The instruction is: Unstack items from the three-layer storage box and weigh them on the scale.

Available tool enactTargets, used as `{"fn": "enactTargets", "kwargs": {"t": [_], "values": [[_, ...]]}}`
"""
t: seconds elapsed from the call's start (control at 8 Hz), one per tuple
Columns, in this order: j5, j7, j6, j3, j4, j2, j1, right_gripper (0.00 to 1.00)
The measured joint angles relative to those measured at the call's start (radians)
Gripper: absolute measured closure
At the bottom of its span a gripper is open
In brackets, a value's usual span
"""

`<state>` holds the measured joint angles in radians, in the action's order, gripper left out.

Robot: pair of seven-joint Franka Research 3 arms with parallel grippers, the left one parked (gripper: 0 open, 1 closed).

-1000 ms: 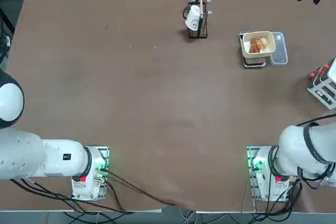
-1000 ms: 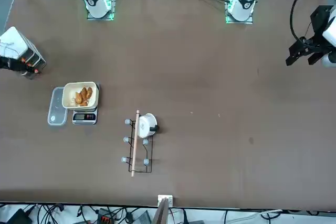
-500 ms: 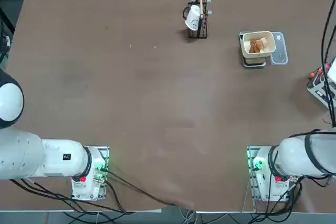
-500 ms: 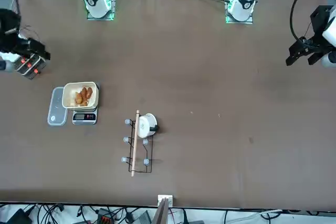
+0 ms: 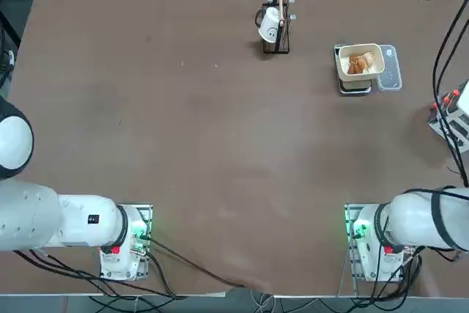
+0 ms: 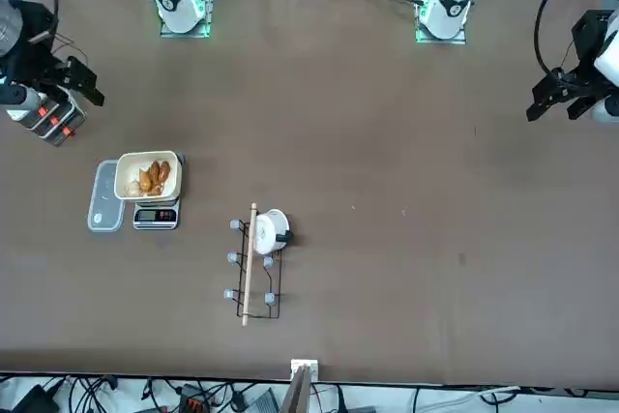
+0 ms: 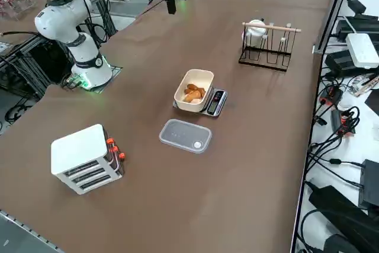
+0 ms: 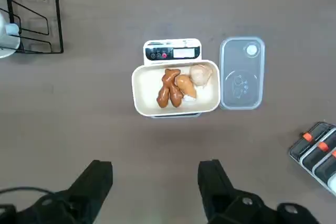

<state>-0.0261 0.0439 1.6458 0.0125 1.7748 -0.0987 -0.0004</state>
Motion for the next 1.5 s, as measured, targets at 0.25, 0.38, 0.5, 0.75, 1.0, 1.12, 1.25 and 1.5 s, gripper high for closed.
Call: {"fn": "enactTargets", "kwargs": {"t": [0.25, 0.38, 0.5, 0.75, 1.0, 1.12, 1.25, 1.5], "values": [[0.0, 0.0, 0.001, -0.001, 0.003, 0.0, 0.001, 0.0], [0.0, -0.001, 0.0, -0.015, 0.003, -0.001, 0.017, 0.0], [0.0, -0.001, -0.002, -0.054, 0.002, -0.002, 0.061, 0.0], [0.0, -0.001, -0.023, -0.099, -0.013, 0.002, 0.114, 0.0], [0.0, -0.001, -0.047, -0.105, -0.043, 0.021, 0.118, 0.0], [0.0, -0.001, -0.048, -0.107, -0.05, 0.03, 0.118, 0.0], [0.0, -0.001, -0.047, -0.108, -0.054, 0.039, 0.118, 0.0], [0.002, -0.001, -0.042, -0.109, -0.062, 0.048, 0.118, 0.0]]}}
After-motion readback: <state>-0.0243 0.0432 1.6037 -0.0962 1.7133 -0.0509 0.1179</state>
